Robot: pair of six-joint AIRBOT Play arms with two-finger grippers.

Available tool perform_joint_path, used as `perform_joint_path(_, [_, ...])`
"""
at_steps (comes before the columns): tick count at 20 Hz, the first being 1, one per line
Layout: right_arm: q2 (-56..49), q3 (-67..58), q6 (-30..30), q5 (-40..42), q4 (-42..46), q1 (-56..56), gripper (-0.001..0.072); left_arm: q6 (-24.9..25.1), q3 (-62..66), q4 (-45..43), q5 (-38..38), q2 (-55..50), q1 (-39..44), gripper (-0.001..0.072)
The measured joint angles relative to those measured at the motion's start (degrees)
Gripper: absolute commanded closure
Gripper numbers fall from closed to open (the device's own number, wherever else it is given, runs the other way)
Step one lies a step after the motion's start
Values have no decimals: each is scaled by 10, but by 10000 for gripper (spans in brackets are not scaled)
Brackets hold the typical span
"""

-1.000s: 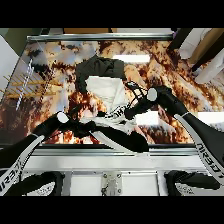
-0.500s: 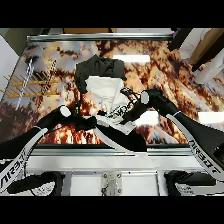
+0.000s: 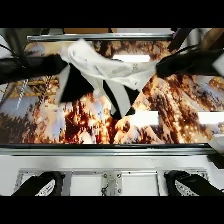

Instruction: Fold the clothes and pants, and hang the long-sleeved shirts on hangers.

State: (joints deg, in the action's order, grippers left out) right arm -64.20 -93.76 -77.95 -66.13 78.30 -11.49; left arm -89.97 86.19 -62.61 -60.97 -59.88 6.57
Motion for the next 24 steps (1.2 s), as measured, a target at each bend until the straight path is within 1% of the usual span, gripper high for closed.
perform_joint_path(3, [54,-27,-8,8,2,31,694,45,33,-2,-4,54,24,695])
perform_joint_path(6, [61,-33,-22,9,5,50,695,82,-11,-7,-6,85,50,695])
perform_joint_path(10, [4,-7,-29,12,7,58,694,115,-160,-13,-5,99,103,695])
perform_joint_path(14, [-93,32,-31,13,5,59,680,125,-333,-10,23,103,207,694])
perform_joint_path(15, [-117,38,-31,13,-1,59,637,122,-367,-10,34,103,238,694])
perform_joint_path(16, [-138,42,-33,14,-10,59,341,114,-400,-8,47,103,272,604])
perform_joint_path(17, [-154,44,-33,15,-16,59,25,107,-426,-9,56,104,302,311])
perform_joint_path(18, [-169,46,-33,16,-21,59,6,98,-448,-9,69,104,328,91])
perform_joint_path(20, [-186,49,-33,16,-33,59,7,76,-473,-9,92,104,361,88])
perform_joint_path(21, [-186,49,-33,15,-38,60,10,65,-476,-8,97,104,365,88])
perform_joint_path(22, [-183,50,-33,10,-40,61,57,53,-476,-9,99,104,359,88])
perform_joint_path(23, [-177,52,-39,5,-39,62,132,40,-471,-9,95,104,345,88])
perform_joint_path(24, [-168,55,-50,-4,-37,63,131,30,-466,-9,90,104,327,88])
